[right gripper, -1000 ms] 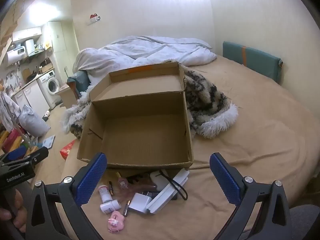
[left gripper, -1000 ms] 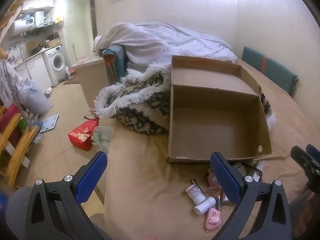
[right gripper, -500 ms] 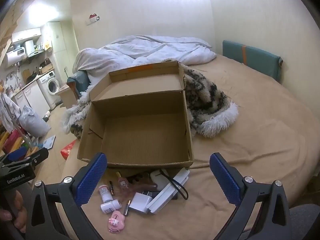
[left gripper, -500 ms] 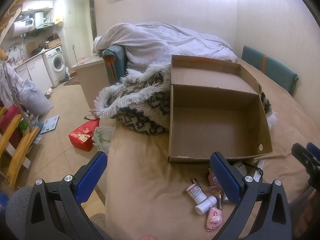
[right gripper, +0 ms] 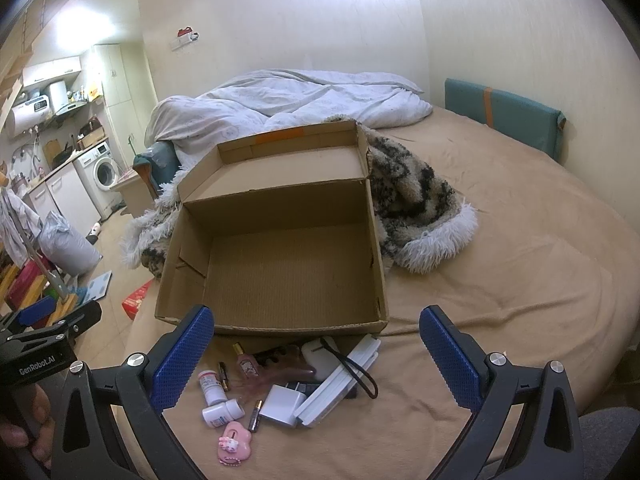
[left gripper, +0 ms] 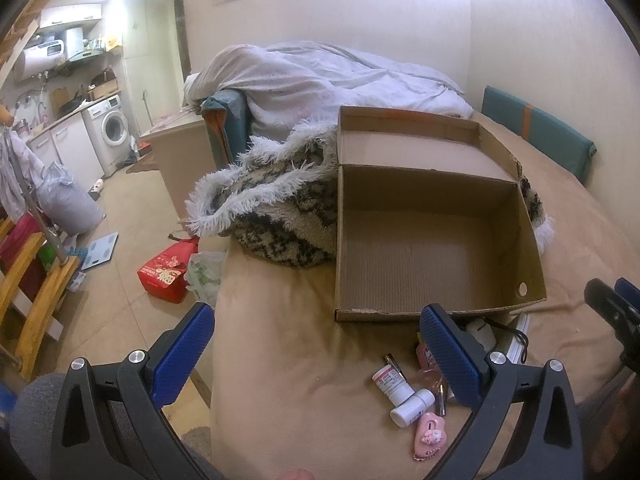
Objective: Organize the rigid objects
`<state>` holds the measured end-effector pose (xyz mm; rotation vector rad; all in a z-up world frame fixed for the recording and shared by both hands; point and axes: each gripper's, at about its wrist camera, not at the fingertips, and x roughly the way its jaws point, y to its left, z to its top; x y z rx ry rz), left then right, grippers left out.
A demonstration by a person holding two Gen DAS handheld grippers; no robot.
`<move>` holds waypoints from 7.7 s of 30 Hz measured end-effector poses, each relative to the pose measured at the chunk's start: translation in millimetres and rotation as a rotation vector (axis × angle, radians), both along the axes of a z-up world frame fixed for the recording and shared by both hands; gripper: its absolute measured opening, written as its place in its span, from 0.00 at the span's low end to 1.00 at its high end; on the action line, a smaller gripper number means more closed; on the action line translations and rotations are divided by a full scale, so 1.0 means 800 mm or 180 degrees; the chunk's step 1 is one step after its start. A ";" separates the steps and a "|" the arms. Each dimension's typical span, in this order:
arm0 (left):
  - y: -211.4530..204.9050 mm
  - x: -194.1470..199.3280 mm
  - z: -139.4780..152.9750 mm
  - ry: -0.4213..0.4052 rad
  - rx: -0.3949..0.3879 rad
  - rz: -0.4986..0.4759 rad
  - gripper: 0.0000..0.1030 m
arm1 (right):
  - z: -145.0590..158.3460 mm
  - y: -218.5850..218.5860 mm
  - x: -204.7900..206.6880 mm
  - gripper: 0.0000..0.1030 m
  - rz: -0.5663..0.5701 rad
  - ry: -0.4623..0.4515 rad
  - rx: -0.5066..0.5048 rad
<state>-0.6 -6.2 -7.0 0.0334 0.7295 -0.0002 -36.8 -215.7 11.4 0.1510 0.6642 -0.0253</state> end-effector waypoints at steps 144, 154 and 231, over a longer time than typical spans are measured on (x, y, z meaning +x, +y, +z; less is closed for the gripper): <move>-0.002 0.096 -0.164 0.2482 -0.0407 -0.0270 0.23 | -0.118 0.003 0.057 0.23 0.0626 0.1838 0.0340; 0.031 0.071 -0.086 0.2051 -0.0549 -0.0198 0.23 | -0.030 0.008 0.040 0.23 0.0806 0.1241 0.0386; -0.003 0.091 -0.122 0.1790 -0.0129 -0.0357 0.23 | -0.049 -0.042 0.055 0.23 0.0459 0.1540 0.0720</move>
